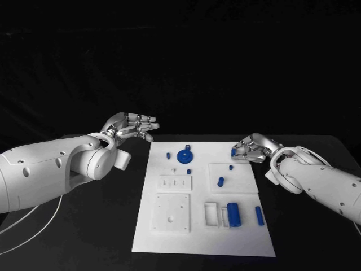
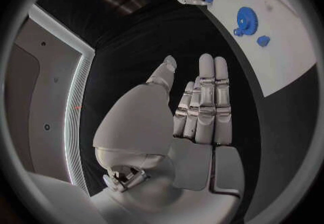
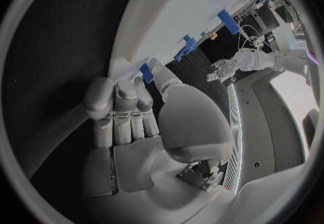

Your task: Assemble the parts on the task board

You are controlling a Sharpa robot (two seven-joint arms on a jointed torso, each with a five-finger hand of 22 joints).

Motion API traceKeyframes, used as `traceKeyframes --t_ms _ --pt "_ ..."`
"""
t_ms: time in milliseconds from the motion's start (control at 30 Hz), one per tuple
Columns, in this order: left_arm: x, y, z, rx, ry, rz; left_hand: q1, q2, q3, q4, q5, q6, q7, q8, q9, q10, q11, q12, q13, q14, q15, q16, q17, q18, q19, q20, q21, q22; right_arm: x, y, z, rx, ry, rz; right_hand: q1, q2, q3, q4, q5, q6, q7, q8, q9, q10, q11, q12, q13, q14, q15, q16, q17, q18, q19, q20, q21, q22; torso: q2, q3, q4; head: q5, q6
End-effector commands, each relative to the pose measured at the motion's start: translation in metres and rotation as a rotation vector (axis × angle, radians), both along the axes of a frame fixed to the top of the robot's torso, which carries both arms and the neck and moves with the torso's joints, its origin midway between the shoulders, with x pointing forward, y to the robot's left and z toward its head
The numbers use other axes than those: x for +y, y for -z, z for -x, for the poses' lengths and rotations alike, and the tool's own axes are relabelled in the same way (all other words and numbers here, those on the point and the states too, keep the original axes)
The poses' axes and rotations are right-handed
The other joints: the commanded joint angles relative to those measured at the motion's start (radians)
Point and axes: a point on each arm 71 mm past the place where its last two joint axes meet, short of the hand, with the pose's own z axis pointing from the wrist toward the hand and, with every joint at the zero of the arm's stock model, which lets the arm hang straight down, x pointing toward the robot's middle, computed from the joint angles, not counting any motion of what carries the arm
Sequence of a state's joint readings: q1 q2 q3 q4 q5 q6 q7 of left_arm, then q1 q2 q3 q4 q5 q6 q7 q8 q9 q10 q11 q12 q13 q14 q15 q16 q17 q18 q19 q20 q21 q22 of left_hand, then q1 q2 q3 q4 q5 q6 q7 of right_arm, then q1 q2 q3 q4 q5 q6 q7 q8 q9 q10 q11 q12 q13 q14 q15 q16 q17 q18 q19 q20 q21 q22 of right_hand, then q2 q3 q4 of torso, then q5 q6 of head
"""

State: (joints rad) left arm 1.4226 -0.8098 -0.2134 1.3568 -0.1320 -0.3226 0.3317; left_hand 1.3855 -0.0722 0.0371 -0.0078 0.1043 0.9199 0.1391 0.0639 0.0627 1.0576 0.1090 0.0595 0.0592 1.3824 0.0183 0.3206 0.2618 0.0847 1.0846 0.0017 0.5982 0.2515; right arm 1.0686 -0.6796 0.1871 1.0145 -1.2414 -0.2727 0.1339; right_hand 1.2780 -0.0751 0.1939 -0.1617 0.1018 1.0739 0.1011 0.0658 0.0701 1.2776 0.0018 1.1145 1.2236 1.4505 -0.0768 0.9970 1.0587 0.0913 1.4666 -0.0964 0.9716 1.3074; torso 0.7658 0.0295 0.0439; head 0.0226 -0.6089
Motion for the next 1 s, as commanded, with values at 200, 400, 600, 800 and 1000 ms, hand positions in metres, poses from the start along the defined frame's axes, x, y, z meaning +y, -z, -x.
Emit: traceKeyframes --t_ms 200,400,600,800,1000 --pt "-0.0032 -0.0003 0.0003 -0.002 0.021 0.004 0.006 0.006 0.002 -0.001 -0.002 -0.005 -0.001 0.003 0.001 -0.004 0.001 0.000 0.001 -0.008 0.000 0.007 -0.001 -0.004 -0.004 -0.001 0.002 0.001 0.0045 0.0013 0.0010 0.007 -0.025 0.005 0.003 0.007 0.003 -0.009 0.015 0.008 0.000 -0.003 -0.001 -0.001 -0.002 0.001 0.001 -0.001 0.005 -0.005 0.001 0.004 0.063 0.006 -0.004 0.120 0.000 -0.0004 0.0001 -0.001 0.001" --pt "-0.0032 -0.0002 0.0002 -0.001 0.021 0.004 0.006 0.007 0.001 -0.002 -0.002 -0.005 -0.001 0.003 0.001 -0.004 0.000 0.000 0.001 -0.008 -0.001 0.007 -0.001 -0.004 -0.004 -0.001 0.002 0.001 0.0057 0.0022 0.0012 0.010 -0.029 0.004 0.001 0.014 0.013 -0.015 0.018 0.020 -0.003 -0.003 -0.001 0.001 -0.004 0.004 0.003 -0.001 0.004 -0.005 0.001 0.004 0.063 0.005 -0.003 0.120 0.000 0.0000 -0.0010 0.001 0.001" --pt "-0.0024 -0.0001 0.0003 0.000 0.020 0.004 0.006 0.008 0.001 -0.003 -0.002 -0.004 -0.001 0.003 0.001 -0.004 0.000 0.000 0.001 -0.008 -0.001 0.007 -0.001 -0.004 -0.004 -0.002 0.003 0.002 0.0051 0.0026 0.0013 0.005 -0.023 0.004 -0.005 0.039 0.073 -0.029 -0.008 0.064 -0.015 -0.002 0.000 0.004 -0.012 0.008 0.007 -0.001 -0.001 -0.005 0.001 0.002 0.063 0.001 0.000 0.121 0.000 0.0005 -0.0016 0.000 0.000" --pt "-0.0022 -0.0001 0.0005 0.000 0.020 0.004 0.006 0.010 0.000 -0.004 -0.001 -0.002 0.000 0.003 0.001 -0.001 -0.001 0.000 0.001 -0.008 -0.002 0.007 -0.001 -0.005 -0.005 -0.002 0.003 0.002 0.0042 0.0019 0.0011 -0.016 -0.006 -0.001 -0.017 0.060 0.132 -0.032 -0.032 0.140 -0.038 0.000 0.011 0.013 -0.024 0.013 0.012 -0.001 -0.011 -0.007 0.001 -0.005 0.063 -0.008 0.002 0.121 0.000 0.0004 -0.0014 0.001 0.001" --pt "-0.0020 -0.0001 0.0010 0.001 0.022 0.005 0.005 0.018 -0.004 -0.007 -0.002 0.016 0.002 0.004 0.002 0.014 -0.001 0.000 0.001 -0.009 -0.001 0.007 -0.001 -0.005 -0.006 -0.002 0.004 0.003 0.0038 0.0023 0.0006 -0.004 0.009 -0.031 -0.039 0.063 0.158 -0.024 -0.002 0.155 -0.045 -0.001 0.020 0.020 -0.030 0.014 0.017 0.000 -0.016 -0.007 0.004 -0.011 0.063 -0.016 0.004 0.121 0.002 0.0006 -0.0016 -0.002 0.003"
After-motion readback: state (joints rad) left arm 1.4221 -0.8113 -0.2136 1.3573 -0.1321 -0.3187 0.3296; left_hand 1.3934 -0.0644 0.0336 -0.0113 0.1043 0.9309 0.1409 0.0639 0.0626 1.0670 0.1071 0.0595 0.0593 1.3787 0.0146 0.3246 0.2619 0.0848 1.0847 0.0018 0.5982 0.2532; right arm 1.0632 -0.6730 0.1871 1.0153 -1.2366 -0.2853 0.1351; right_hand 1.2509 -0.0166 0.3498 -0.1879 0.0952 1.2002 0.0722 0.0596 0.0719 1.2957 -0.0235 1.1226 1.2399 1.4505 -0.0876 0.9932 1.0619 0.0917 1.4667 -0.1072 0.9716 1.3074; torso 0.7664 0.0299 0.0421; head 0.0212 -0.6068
